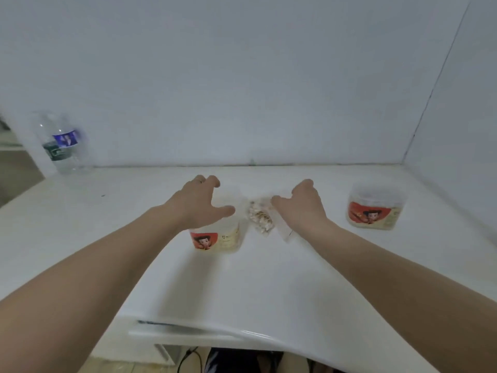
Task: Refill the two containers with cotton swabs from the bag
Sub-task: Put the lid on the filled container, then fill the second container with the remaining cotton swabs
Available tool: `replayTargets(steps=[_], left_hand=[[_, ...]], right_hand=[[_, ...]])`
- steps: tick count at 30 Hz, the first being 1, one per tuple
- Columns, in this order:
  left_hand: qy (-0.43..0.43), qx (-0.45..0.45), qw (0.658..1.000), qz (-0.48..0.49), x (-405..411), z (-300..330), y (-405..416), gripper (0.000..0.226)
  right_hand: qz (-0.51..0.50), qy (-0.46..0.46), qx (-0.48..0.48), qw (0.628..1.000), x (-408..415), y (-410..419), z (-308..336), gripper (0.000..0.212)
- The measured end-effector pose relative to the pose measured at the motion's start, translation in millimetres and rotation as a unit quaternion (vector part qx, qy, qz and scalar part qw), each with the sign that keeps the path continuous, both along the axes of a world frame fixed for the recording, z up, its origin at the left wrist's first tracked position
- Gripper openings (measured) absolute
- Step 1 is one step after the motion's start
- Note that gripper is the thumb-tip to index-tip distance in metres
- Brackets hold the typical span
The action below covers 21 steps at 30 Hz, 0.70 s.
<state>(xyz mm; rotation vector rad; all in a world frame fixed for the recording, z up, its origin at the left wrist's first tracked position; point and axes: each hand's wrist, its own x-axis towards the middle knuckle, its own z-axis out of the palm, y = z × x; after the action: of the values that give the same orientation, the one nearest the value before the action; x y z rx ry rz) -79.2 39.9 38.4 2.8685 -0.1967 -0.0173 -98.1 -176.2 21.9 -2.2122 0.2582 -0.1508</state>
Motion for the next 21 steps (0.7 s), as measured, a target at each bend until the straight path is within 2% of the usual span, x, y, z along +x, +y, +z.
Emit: replayTargets(steps=[3, 6, 10, 15, 18, 21], left_hand=[[0.059, 0.004, 0.998, -0.001, -9, -17, 11, 0.095], [0.079, 0.009, 0.997, -0.018, -12, -30, 11, 0.098], [0.055, 0.019, 0.998, -0.020, -9, -38, 5, 0.089], [0.041, 0.024, 0.999, -0.021, 0, -42, -9, 0.087], [0.034, 0.025, 0.999, -0.028, 4, -44, -21, 0.085], [0.027, 0.013, 0.999, -0.034, 10, -44, -37, 0.085]], right_hand=[[-0.005, 0.067, 0.021, 0.998, 5, -5, -8, 0.061], [-0.023, 0.077, 0.061, 0.995, 11, -9, -17, 0.053], [-0.026, 0.043, 0.146, 0.988, 18, -11, -25, 0.018], [0.005, -0.002, 0.239, 0.971, 24, -15, -13, 0.016], [0.008, -0.042, 0.241, 0.970, 28, -20, 8, 0.010], [0.002, -0.082, 0.229, 0.970, 30, -28, 35, 0.013]])
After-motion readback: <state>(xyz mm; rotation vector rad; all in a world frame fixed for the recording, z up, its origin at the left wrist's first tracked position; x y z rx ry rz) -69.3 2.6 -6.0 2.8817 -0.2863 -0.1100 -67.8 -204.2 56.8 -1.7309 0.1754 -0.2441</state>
